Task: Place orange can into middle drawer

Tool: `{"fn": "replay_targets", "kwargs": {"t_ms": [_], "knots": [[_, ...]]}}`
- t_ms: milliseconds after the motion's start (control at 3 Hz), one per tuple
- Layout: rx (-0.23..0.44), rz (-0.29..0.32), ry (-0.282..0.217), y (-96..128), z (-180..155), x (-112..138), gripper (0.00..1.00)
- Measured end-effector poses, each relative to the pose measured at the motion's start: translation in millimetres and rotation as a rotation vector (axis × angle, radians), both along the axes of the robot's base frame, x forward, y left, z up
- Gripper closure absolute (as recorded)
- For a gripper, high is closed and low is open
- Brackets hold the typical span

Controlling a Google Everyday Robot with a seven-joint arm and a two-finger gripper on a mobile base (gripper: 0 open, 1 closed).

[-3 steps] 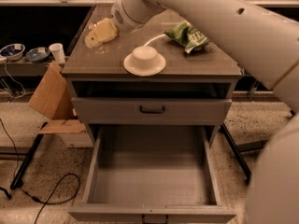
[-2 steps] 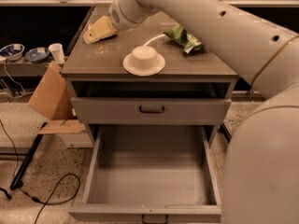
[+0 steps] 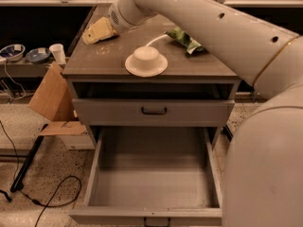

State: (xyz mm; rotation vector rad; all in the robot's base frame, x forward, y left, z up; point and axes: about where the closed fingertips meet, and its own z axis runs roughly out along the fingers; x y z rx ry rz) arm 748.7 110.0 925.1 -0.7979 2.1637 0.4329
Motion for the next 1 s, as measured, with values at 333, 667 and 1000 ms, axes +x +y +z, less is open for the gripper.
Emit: {"fn": "replay_targets", "kwargs": {"t_ms": [333,667,1000], "knots": [[0.021,-0.035,-0.007,18,-7,18,0.0],[0.043,-0.058,-0.016,44,-15,42,0.0],[0.035,-0.076,-0.019,62,-26,68,0.0]]}}
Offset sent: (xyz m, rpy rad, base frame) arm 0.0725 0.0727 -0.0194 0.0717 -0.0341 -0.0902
